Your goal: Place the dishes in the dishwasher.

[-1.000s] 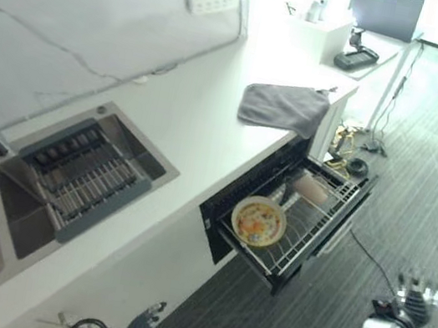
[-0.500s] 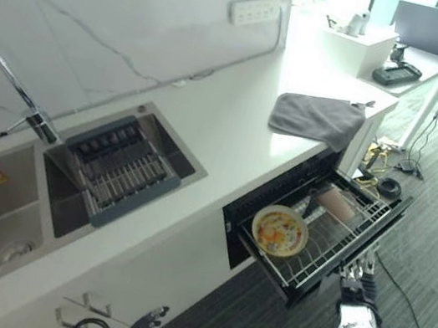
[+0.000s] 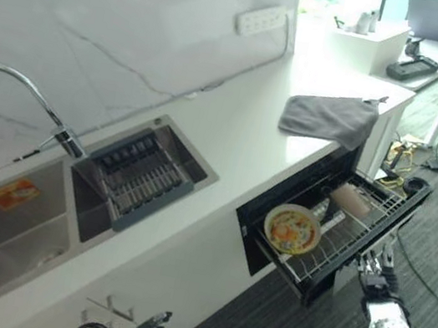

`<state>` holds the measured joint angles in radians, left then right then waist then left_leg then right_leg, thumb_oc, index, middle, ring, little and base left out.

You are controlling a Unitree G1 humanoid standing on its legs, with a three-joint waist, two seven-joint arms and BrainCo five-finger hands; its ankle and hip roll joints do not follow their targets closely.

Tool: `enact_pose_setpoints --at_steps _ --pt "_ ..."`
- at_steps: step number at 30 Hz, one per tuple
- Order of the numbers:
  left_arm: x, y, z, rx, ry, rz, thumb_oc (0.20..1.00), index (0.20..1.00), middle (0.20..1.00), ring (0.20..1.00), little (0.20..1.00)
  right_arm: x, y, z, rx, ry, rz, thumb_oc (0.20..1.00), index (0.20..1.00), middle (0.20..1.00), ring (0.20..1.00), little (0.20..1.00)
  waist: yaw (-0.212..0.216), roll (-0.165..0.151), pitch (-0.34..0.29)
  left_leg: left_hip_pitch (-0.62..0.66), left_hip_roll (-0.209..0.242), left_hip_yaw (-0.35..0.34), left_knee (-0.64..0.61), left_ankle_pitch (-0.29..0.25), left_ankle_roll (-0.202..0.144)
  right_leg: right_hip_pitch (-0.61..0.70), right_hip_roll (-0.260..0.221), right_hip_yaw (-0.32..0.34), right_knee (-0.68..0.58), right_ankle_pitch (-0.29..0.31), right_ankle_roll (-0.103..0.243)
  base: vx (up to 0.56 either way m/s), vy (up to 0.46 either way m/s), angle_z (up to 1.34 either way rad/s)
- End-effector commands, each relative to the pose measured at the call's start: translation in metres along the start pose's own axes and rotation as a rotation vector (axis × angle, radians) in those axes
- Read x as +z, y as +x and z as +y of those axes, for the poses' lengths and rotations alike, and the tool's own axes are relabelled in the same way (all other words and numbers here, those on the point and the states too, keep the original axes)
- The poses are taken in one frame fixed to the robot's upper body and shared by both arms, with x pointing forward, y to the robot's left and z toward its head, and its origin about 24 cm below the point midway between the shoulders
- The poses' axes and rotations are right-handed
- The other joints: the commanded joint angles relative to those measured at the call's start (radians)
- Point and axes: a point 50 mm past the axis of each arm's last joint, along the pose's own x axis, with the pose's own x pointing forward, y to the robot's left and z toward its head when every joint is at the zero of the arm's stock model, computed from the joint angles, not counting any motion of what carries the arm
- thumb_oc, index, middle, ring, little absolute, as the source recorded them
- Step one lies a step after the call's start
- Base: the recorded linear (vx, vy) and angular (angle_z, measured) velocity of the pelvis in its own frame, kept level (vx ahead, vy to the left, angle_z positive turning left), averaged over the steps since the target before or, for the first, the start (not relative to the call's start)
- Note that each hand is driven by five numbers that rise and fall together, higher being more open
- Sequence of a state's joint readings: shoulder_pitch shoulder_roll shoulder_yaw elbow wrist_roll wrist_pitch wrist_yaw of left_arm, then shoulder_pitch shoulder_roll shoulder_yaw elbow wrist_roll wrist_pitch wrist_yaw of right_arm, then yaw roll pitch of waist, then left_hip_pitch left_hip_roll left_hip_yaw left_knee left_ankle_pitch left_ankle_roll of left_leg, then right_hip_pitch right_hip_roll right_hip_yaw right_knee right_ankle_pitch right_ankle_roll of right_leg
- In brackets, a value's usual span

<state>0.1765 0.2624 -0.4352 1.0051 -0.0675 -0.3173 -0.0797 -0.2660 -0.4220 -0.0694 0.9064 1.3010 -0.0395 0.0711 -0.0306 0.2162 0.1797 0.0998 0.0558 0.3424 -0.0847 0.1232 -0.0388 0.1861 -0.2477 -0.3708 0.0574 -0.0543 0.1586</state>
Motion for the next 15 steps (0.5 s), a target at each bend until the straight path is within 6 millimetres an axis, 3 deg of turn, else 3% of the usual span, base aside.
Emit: enact_pose_setpoints --at_steps 1,7,15 --pt "0.022 0.010 0.006 -0.016 0.043 -0.075 1.000 1.000 1.000 1.000 1.000 0.000 0.022 0.087 0.281 0.127 0.052 1.000 1.000 1.000 1.000 1.000 0.074 -0.004 0.075 -0.012 0.020 -0.058 0.129 -0.125 -0.020 -0.109 -0.039 -0.021 0.198 -0.091 -0.053 0.00 0.068 0.05" --pt "0.032 0.012 0.007 -0.028 0.053 -0.135 1.000 1.000 1.000 1.000 1.000 0.017 0.025 0.115 0.420 0.100 0.077 1.000 1.000 1.000 1.000 1.000 0.088 0.012 0.119 -0.051 0.015 -0.065 0.155 -0.130 -0.019 -0.151 -0.067 -0.019 0.243 -0.100 -0.049 -0.01 0.077 0.04" --pt "0.045 0.012 0.015 -0.009 0.067 -0.190 1.000 1.000 1.000 1.000 1.000 0.034 0.024 0.153 0.563 0.051 0.081 1.000 1.000 1.000 1.000 1.000 0.114 0.007 0.168 -0.101 0.015 -0.081 0.211 -0.144 -0.009 -0.198 -0.090 -0.014 0.313 -0.112 -0.049 0.02 0.063 0.06"
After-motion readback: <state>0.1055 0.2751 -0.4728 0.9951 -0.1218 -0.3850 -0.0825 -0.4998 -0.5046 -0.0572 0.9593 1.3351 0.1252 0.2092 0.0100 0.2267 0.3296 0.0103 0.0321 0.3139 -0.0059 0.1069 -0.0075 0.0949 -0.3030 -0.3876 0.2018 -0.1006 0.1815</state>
